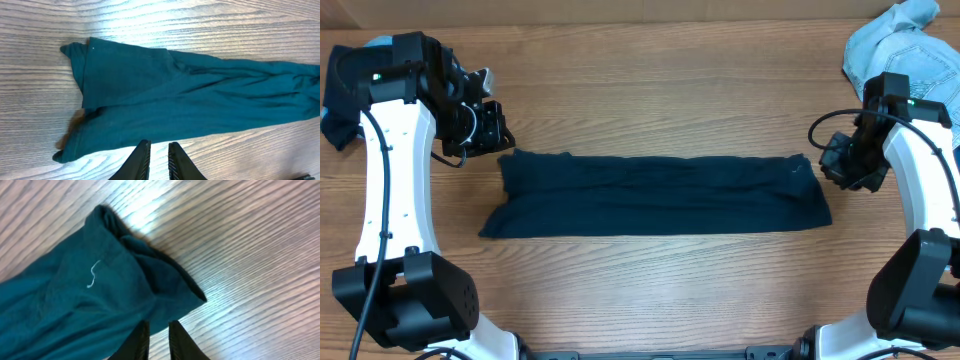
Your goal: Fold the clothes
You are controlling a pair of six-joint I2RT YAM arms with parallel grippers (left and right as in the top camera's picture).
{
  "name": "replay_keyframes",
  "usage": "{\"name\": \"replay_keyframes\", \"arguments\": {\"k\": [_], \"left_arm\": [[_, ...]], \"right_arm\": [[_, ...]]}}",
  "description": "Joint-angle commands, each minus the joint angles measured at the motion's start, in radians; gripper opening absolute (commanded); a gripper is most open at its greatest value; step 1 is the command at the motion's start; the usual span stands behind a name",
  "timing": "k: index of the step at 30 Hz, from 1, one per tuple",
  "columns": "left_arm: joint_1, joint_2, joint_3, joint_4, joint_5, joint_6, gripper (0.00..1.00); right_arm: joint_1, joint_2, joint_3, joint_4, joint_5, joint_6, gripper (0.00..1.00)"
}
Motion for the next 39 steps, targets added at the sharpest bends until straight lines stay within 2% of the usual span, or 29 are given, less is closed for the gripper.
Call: {"name": "replay_keyframes", "arguments": {"k": [1, 2, 4, 7, 10, 12, 15, 21, 27, 34, 39], "left_arm": [[0.003, -0.003, 0.014, 0.005, 0.018, 0.010, 0.17], [0.003, -0.003, 0.014, 0.006, 0.018, 0.010, 0.17], [0.003, -0.003, 0.014, 0.010, 0.018, 0.010, 0.17], [0.003, -0.003, 0.014, 0.014, 0.019, 0.010, 0.17], [0.003, -0.003, 0.014, 0.013, 0.019, 0.009, 0.17], [0.003, -0.003, 0.014, 0.014, 0.018, 0.010, 0.17], [0.003, -0.003, 0.014, 0.018, 0.018, 0.010, 0.17], [0.003, -0.003, 0.014, 0.021, 0.018, 0.010, 0.18], [0.003, -0.003, 0.014, 0.021, 0.018, 0.010, 0.18], [0.003, -0.003, 0.014, 0.025, 0.018, 0.010, 0.19], [0.003, -0.003, 0.014, 0.025, 0.018, 0.009, 0.19]], "right_arm": [[0.008, -0.002, -0.002, 0.040, -0.005, 0.022, 0.25], [0.012, -0.002, -0.002, 0.060, -0.028, 0.014, 0.29], [0.029, 0.003, -0.003, 0.144, -0.113, -0.035, 0.45], [0.053, 0.035, -0.014, 0.264, -0.240, -0.113, 0.61], [0.069, 0.093, -0.015, 0.307, -0.255, -0.108, 0.62], [0.078, 0.134, -0.015, 0.324, -0.256, -0.108, 0.60], [0.092, 0.186, -0.015, 0.369, -0.296, -0.120, 0.46], [0.105, 0.206, -0.015, 0.374, -0.310, -0.127, 0.30], [0.105, 0.194, -0.012, 0.208, -0.190, -0.127, 0.24], [0.105, 0.042, -0.012, 0.142, -0.167, -0.071, 0.24], [0.105, 0.005, -0.013, -0.002, -0.159, -0.063, 0.23]]}}
